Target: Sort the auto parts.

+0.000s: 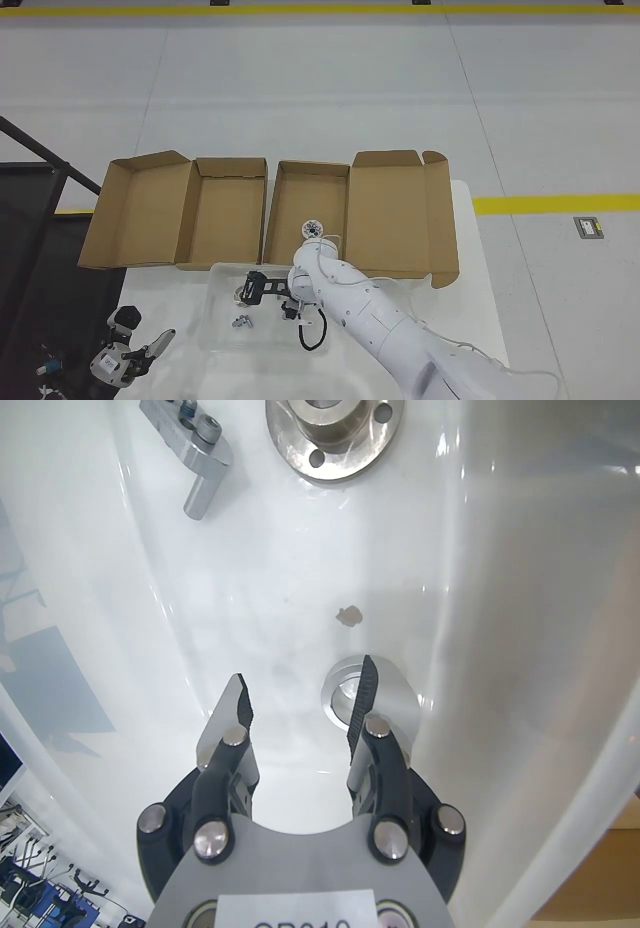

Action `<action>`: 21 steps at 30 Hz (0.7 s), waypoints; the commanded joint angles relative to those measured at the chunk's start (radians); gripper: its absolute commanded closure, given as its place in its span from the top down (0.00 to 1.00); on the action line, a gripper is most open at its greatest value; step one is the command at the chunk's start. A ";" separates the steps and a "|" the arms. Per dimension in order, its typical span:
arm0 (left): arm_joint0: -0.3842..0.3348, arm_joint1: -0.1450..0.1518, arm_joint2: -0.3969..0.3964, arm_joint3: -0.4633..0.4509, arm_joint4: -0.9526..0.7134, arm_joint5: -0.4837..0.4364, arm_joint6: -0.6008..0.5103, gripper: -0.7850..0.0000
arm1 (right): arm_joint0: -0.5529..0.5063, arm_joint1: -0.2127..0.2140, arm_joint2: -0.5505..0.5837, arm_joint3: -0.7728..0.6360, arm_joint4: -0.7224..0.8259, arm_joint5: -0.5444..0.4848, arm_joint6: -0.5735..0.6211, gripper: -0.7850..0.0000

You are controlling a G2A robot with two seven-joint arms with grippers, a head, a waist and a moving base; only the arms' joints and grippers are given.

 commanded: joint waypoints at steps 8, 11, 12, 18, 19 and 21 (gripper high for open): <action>0.000 0.000 0.000 0.000 0.000 0.000 0.000 1.00 | 0.004 -0.027 -0.004 0.047 0.012 -0.022 0.015 0.57; 0.000 0.000 0.000 0.000 0.000 0.000 0.000 1.00 | 0.006 -0.037 -0.011 0.050 0.005 -0.049 0.009 0.63; 0.000 0.000 0.000 0.000 0.000 0.000 0.000 1.00 | 0.007 -0.039 -0.012 0.054 0.004 -0.057 0.005 0.63; 0.000 0.000 0.000 0.000 0.000 0.000 0.000 1.00 | 0.009 -0.060 -0.027 0.056 -0.010 -0.097 0.009 0.60; 0.000 0.000 0.000 0.000 0.000 0.000 0.000 1.00 | 0.011 -0.063 -0.029 0.057 -0.012 -0.110 0.009 0.64; 0.000 0.000 0.000 0.000 0.000 0.000 0.000 1.00 | 0.011 -0.070 -0.035 0.057 -0.016 -0.131 0.011 0.63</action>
